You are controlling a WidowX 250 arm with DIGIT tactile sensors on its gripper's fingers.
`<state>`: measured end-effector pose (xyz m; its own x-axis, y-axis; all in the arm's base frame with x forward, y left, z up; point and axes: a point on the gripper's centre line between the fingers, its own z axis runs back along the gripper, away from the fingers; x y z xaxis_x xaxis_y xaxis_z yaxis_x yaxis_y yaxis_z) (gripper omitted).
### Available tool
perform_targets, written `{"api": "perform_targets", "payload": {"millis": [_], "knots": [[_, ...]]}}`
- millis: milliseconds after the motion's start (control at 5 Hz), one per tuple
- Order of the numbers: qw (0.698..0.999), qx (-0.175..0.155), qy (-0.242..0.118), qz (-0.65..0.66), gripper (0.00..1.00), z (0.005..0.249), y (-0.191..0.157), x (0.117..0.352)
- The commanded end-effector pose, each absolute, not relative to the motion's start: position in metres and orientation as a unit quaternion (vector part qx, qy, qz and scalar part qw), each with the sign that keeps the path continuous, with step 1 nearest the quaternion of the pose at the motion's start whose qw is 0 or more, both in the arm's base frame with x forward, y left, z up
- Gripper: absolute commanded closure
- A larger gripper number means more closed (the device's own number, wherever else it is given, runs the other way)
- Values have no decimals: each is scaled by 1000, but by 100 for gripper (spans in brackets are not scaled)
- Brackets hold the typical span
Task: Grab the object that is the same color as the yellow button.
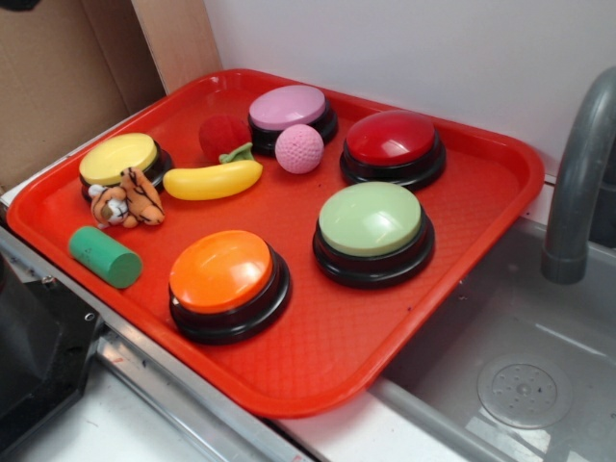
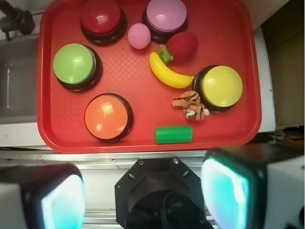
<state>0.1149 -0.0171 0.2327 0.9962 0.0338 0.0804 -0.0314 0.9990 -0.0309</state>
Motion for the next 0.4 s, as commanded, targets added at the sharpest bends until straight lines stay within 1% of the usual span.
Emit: {"api": "perform_targets", "payload": {"millis": [0,200], "knots": [[997,31,-21,-64,0,201,-6,145],[993,43,-32,-105,0,184,0,157]]}}
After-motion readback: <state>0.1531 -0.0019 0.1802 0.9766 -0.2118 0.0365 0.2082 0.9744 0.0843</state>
